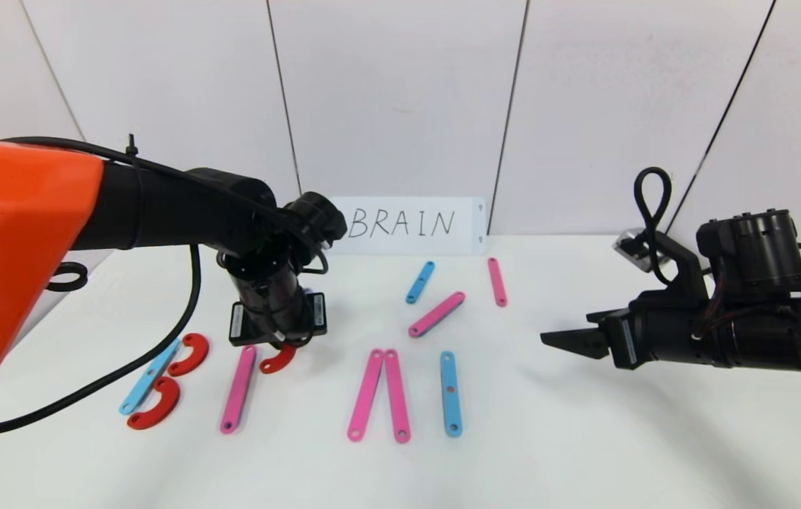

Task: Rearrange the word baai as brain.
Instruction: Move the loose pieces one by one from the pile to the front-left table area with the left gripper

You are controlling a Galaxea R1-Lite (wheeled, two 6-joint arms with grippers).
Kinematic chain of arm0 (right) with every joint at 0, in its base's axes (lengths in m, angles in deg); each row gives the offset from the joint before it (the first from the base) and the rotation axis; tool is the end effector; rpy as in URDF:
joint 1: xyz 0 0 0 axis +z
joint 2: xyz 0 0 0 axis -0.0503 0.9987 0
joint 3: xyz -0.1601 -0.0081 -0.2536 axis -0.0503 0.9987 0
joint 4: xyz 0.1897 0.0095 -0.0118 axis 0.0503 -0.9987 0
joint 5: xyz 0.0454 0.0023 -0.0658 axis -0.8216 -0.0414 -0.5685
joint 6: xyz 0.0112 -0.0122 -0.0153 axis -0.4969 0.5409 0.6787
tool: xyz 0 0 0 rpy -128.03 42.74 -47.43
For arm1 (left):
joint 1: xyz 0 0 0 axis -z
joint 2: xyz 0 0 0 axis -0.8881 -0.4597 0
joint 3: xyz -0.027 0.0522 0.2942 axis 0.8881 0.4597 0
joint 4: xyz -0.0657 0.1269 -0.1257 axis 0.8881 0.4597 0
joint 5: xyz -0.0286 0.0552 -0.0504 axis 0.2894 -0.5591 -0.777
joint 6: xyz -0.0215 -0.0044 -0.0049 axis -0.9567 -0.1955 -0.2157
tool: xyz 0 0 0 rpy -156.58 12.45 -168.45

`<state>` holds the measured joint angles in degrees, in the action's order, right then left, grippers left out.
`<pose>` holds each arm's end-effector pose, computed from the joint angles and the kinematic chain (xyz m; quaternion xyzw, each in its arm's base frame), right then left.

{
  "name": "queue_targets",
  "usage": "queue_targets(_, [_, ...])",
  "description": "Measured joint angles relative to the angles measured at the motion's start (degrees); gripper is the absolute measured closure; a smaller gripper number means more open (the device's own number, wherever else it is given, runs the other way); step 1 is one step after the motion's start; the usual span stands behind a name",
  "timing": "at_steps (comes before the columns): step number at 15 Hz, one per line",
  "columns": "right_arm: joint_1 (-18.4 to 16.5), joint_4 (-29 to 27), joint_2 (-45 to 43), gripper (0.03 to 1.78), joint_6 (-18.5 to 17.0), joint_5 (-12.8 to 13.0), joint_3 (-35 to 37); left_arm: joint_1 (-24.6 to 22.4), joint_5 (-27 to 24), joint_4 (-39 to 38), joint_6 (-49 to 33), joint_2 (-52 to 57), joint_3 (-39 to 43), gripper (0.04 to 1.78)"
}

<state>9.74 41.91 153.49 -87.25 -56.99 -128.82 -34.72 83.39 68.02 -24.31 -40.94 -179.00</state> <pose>0.2687 0.0690 0.1463 0.0165 0.3215 0.2900 0.9012 0.3312 -0.1695 0.1624 -0.0706 0.5467 0.0804 0.8304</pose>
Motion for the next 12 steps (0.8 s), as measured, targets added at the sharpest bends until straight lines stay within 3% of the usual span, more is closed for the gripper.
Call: queue_targets(12, [0.28,0.06,0.9,0.08,0.02,0.28,0.0,-2.86,-0.48,-3.33,1.65,-2.76,1.07,1.52])
